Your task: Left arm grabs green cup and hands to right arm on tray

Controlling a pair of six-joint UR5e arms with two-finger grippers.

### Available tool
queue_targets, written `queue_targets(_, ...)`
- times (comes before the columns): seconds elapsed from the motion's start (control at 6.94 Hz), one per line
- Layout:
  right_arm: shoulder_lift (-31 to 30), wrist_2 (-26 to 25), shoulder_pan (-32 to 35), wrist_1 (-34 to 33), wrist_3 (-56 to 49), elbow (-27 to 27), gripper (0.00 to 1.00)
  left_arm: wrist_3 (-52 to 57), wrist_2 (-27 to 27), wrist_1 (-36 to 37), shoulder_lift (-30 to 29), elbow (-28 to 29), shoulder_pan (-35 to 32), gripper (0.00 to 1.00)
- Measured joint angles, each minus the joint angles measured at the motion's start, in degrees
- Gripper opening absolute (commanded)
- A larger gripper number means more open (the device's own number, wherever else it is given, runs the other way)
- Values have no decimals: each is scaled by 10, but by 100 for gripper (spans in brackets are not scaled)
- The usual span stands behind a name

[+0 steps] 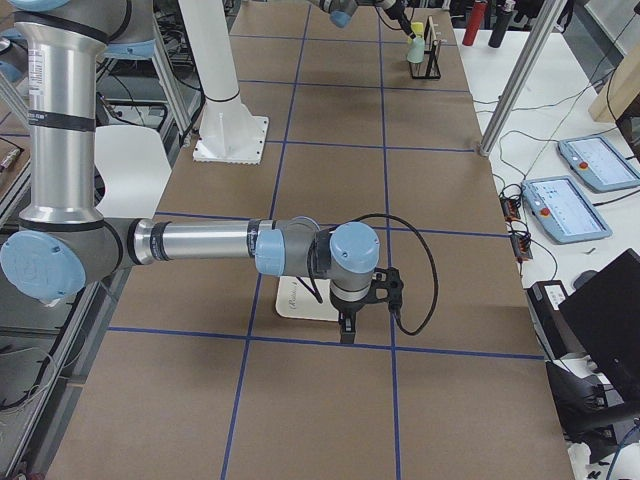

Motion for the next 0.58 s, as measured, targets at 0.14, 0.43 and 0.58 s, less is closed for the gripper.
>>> queue_targets(0.14, 0, 0, 0, 0, 0, 0, 99, -6, 13, -31, -1, 24, 6, 100)
queue_targets(0.43, 2, 0, -1, 0, 2, 1, 99, -9, 30, -49, -6, 49, 16, 100)
queue_targets(0.58, 4, 0, -1, 0, 3, 1, 99, -10, 34, -50, -10, 58, 20, 100)
